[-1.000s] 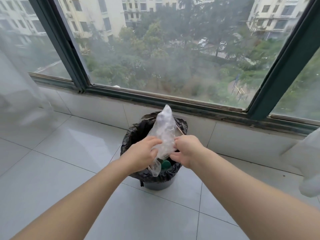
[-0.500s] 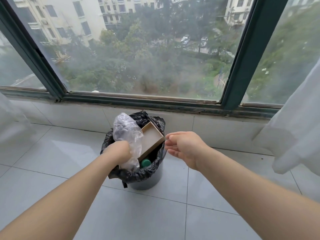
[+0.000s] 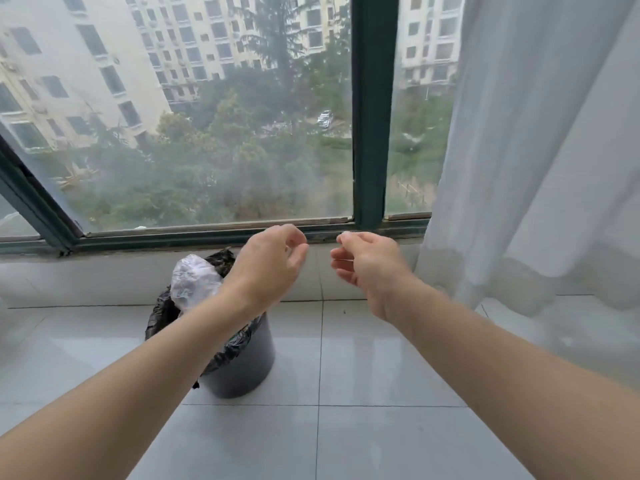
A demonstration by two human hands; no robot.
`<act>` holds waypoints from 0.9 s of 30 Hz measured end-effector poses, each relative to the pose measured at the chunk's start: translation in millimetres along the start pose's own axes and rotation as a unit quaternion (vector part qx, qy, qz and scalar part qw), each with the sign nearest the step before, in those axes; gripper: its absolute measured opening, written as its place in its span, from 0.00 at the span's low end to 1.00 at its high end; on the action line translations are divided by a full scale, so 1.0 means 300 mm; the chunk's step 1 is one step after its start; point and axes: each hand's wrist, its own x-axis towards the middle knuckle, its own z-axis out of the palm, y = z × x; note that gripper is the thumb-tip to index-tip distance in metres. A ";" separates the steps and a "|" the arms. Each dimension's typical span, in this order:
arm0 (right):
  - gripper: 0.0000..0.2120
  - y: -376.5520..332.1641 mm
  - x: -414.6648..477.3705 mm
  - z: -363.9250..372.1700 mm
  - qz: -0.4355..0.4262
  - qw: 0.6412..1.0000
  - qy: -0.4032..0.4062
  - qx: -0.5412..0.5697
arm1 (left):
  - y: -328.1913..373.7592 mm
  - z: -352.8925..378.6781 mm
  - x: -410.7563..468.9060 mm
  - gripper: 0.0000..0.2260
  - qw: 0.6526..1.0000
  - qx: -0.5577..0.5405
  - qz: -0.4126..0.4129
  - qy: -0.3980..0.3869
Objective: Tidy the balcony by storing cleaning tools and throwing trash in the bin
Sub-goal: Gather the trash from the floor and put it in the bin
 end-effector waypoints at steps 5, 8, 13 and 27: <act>0.08 -0.100 -0.131 -0.405 -0.097 0.988 0.119 0.001 | 0.397 0.144 -0.014 0.07 0.987 -0.103 0.123 -0.024; 0.07 -0.136 -0.250 -0.721 -0.130 0.970 0.204 -0.023 | 0.676 0.288 -0.062 0.06 0.968 -0.167 0.176 -0.058; 0.07 -0.136 -0.542 -1.294 -0.142 0.921 0.356 -0.066 | 1.169 0.563 -0.222 0.05 0.922 -0.217 0.282 -0.150; 0.06 0.235 -1.635 -2.325 -0.016 0.784 0.620 -0.025 | 2.120 1.138 -1.088 0.05 0.774 -0.226 0.440 -0.396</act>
